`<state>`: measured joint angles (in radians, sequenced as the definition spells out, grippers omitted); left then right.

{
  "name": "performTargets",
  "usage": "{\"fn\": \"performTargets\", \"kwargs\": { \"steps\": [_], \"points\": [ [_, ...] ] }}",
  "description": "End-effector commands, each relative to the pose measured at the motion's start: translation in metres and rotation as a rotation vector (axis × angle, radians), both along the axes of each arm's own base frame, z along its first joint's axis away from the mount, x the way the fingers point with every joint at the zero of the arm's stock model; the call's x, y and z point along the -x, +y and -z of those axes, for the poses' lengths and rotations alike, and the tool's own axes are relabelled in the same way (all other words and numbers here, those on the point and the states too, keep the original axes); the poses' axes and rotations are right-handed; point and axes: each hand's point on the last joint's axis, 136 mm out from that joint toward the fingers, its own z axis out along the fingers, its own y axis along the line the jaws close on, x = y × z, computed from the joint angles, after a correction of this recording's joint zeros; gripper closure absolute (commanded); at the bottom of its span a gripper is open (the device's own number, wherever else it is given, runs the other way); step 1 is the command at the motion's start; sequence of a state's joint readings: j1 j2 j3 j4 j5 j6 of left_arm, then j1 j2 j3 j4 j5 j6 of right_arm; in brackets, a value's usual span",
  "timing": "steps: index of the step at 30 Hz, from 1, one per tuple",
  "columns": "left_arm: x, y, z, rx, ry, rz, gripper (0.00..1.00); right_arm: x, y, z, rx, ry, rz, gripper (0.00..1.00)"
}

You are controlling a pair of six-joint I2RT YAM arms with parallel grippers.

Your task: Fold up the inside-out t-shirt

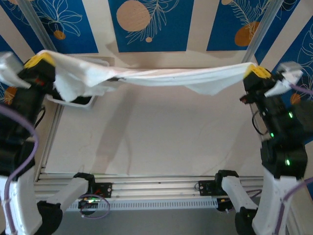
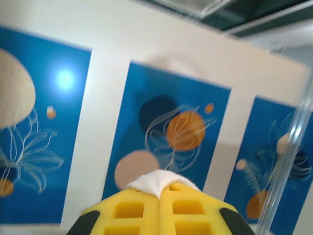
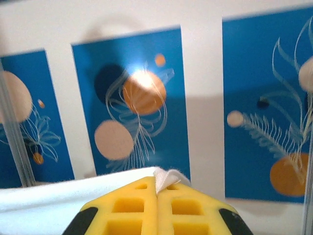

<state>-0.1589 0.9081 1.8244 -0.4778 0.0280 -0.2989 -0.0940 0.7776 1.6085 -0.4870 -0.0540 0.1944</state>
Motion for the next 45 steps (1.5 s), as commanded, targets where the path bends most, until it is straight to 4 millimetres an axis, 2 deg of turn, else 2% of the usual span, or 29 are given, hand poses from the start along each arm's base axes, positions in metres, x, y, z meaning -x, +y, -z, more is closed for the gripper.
{"fn": "performTargets", "kwargs": {
  "steps": [1, 3, 6, 9, 13, 15, 18, 21, 23, 24, 26, 28, 30, 32, 34, 35, 36, 39, 41, 45],
  "points": [
    [0.025, -0.001, -0.023, 0.036, -0.102, 0.043, 1.00, 0.026, -0.005, -0.011, 0.022, -0.041, 0.052, 1.00],
    [0.021, 0.002, -0.024, 0.028, -0.088, 0.012, 1.00, 0.030, -0.007, -0.015, 0.028, -0.054, 0.067, 1.00],
    [-0.016, 0.003, -0.013, -0.001, -0.016, -0.029, 1.00, 0.013, -0.012, -0.011, 0.033, -0.027, 0.093, 1.00],
    [-0.073, -0.004, 0.008, -0.034, 0.080, -0.049, 1.00, -0.022, -0.018, 0.003, 0.040, 0.033, 0.109, 1.00],
    [-0.164, -0.013, 0.055, -0.080, 0.209, -0.077, 1.00, -0.095, -0.031, 0.041, 0.054, 0.150, 0.140, 1.00],
    [-0.210, -0.019, 0.086, -0.104, 0.277, -0.084, 1.00, -0.134, -0.034, 0.066, 0.056, 0.218, 0.137, 1.00],
    [-0.281, -0.031, 0.146, -0.128, 0.378, -0.069, 1.00, -0.198, -0.036, 0.114, 0.061, 0.311, 0.135, 1.00],
    [-0.351, -0.044, 0.221, -0.125, 0.493, -0.045, 0.94, -0.268, -0.034, 0.176, 0.060, 0.425, 0.132, 0.98],
    [-0.401, -0.054, 0.280, -0.116, 0.582, -0.028, 0.91, -0.321, -0.030, 0.229, 0.044, 0.525, 0.128, 0.96],
    [-0.421, -0.056, 0.305, -0.111, 0.626, -0.029, 0.87, -0.343, -0.029, 0.249, 0.034, 0.575, 0.130, 0.94],
    [-0.464, -0.063, 0.359, -0.110, 0.734, -0.020, 0.73, -0.388, -0.031, 0.303, 0.012, 0.722, 0.160, 0.86],
    [-0.486, -0.073, 0.389, -0.104, 0.820, 0.021, 0.59, -0.411, -0.037, 0.339, 0.023, 0.840, 0.217, 0.77],
    [-0.491, -0.081, 0.401, -0.082, 0.862, 0.063, 0.51, -0.415, -0.044, 0.360, 0.041, 0.919, 0.251, 0.70],
    [-0.485, -0.086, 0.403, -0.064, 0.888, 0.095, 0.44, -0.403, -0.047, 0.371, 0.039, 0.971, 0.254, 0.63],
    [-0.468, -0.089, 0.404, -0.056, 0.929, 0.105, 0.40, -0.379, -0.045, 0.380, 0.022, 1.032, 0.244, 0.55],
    [-0.455, -0.092, 0.399, -0.050, 0.935, 0.113, 0.39, -0.359, -0.044, 0.389, 0.006, 1.083, 0.244, 0.53],
    [-0.440, -0.093, 0.404, -0.040, 0.956, 0.113, 0.39, -0.345, -0.041, 0.395, -0.010, 1.119, 0.238, 0.53],
    [-0.377, -0.100, 0.408, 0.022, 0.957, 0.140, 0.38, -0.280, -0.036, 0.431, -0.069, 1.276, 0.259, 0.50],
    [-0.328, -0.105, 0.412, 0.066, 0.950, 0.159, 0.38, -0.233, -0.033, 0.454, -0.124, 1.360, 0.269, 0.49],
    [-0.236, -0.115, 0.453, 0.034, 1.040, 0.182, 0.37, -0.155, -0.041, 0.484, -0.199, 1.487, 0.327, 0.48]
  ]
}}
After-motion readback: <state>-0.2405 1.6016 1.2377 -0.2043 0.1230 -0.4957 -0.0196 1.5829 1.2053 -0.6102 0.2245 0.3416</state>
